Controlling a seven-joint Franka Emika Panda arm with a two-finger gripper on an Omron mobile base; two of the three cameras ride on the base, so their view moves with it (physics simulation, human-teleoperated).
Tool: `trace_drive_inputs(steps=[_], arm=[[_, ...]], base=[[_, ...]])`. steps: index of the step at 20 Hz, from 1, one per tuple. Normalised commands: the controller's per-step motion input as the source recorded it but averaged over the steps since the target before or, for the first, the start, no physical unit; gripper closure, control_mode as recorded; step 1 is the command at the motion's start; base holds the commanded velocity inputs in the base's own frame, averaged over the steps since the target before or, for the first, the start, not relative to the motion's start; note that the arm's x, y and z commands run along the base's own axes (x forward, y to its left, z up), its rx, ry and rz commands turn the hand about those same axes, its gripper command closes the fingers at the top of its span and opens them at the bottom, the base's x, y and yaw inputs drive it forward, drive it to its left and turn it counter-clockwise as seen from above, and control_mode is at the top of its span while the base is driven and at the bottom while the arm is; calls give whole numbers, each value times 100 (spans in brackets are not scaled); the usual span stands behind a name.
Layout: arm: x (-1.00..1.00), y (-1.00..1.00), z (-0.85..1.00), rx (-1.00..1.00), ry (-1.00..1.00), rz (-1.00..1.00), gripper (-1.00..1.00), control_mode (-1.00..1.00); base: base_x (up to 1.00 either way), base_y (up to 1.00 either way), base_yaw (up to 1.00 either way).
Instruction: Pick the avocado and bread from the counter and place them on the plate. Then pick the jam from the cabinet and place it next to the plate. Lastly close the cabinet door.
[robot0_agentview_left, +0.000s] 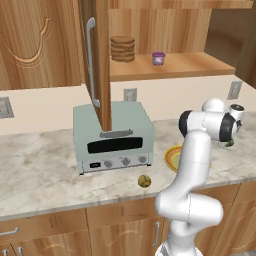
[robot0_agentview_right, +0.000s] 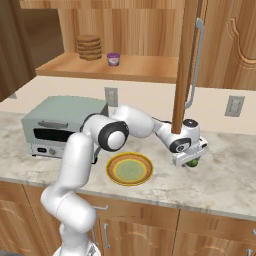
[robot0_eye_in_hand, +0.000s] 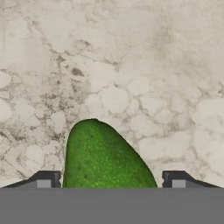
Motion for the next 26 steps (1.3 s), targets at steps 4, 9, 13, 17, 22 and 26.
trace_drive_inputs(steps=[4, 9, 13, 17, 22, 26], arm=[[-1, 0, -11, -1, 0, 0, 100, -100], [-31, 8, 13, 0, -8, 0, 100, -100], [-39, 36, 39, 0, -3, 0, 100, -100], [-36, 48, 42, 0, 0, 0, 100, -100], [-43, 60, 49, -2, 0, 0, 100, -100], [-56, 54, 51, 0, 0, 0, 100, -100]], base=[[0, 0, 0], [0, 0, 0], [0, 0, 0], [0, 0, 0], [0, 0, 0], [0, 0, 0]])
